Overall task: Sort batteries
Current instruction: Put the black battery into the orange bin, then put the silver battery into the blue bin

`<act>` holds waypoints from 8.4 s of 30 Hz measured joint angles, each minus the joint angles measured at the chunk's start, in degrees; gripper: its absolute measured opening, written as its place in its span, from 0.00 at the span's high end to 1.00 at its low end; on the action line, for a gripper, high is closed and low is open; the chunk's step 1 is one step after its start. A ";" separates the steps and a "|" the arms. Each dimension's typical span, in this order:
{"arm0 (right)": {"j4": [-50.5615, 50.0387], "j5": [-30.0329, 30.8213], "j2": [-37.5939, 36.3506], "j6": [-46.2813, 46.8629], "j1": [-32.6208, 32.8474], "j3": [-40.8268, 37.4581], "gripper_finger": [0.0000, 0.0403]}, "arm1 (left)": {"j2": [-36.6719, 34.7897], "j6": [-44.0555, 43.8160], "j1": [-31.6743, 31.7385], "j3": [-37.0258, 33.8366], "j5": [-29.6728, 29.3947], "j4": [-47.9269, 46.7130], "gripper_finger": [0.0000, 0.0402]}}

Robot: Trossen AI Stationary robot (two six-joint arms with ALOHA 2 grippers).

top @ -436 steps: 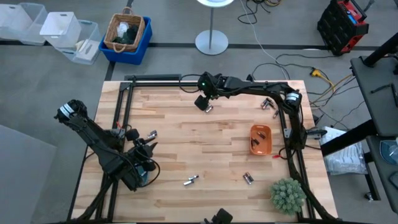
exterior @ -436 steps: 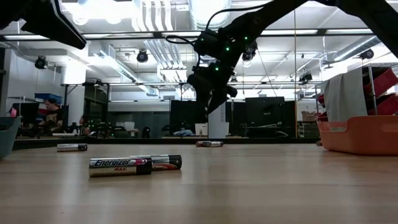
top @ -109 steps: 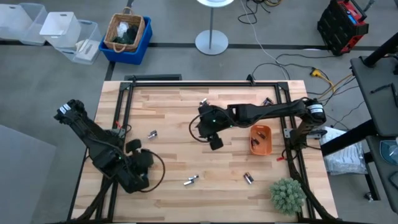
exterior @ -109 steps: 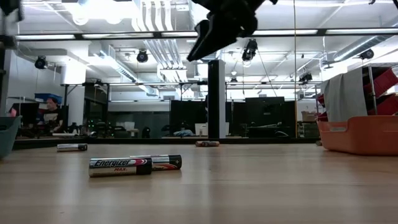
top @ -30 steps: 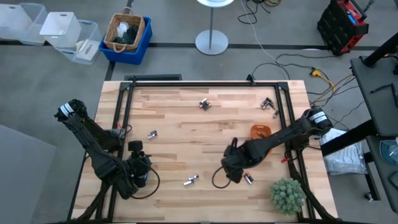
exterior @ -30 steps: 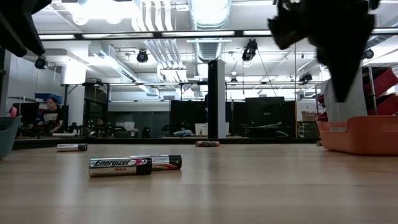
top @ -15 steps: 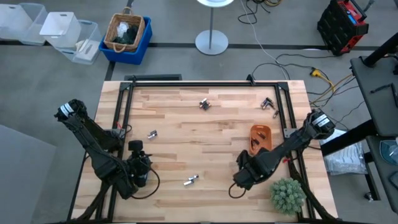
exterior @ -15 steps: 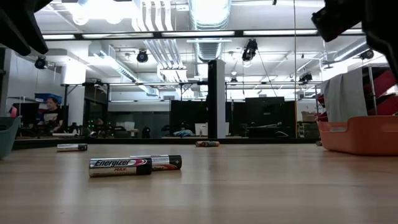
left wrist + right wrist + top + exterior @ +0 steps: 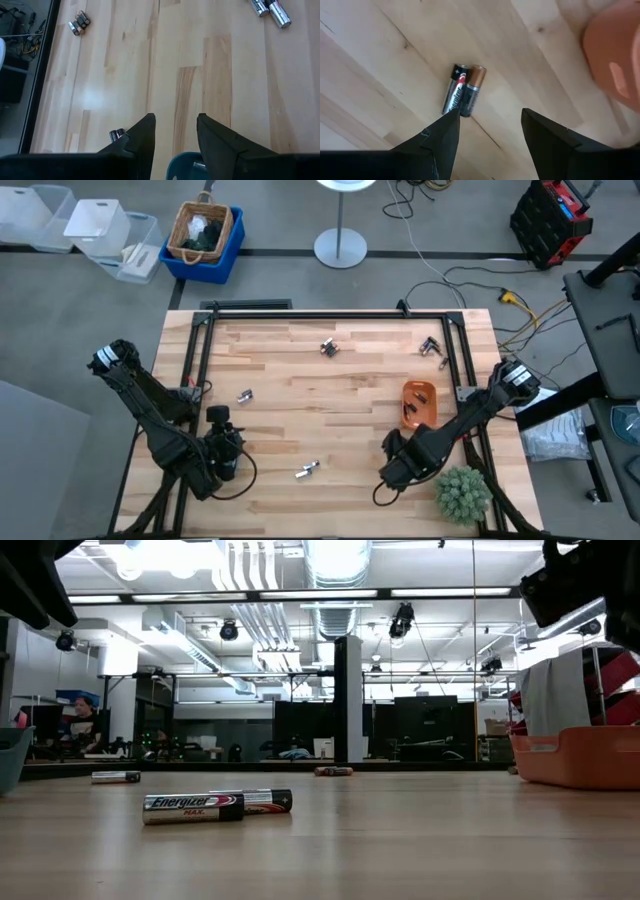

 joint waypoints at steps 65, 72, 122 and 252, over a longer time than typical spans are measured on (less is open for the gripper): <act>9.63 1.51 -0.31 4.89 1.14 -7.76 0.49 | 0.00 -0.04 0.00 -0.33 -0.04 1.16 0.69; 9.71 1.51 -0.31 4.81 1.14 -7.76 0.49 | 0.00 -0.04 0.02 -0.33 -0.04 1.19 0.69; 12.49 1.81 -0.31 5.75 1.09 -11.56 0.49 | 0.00 -0.04 0.00 -0.33 -0.02 1.43 0.69; 2.52 3.02 -26.64 -31.91 -43.36 -24.00 0.72 | 0.02 -5.83 2.73 -0.33 -6.10 6.92 0.69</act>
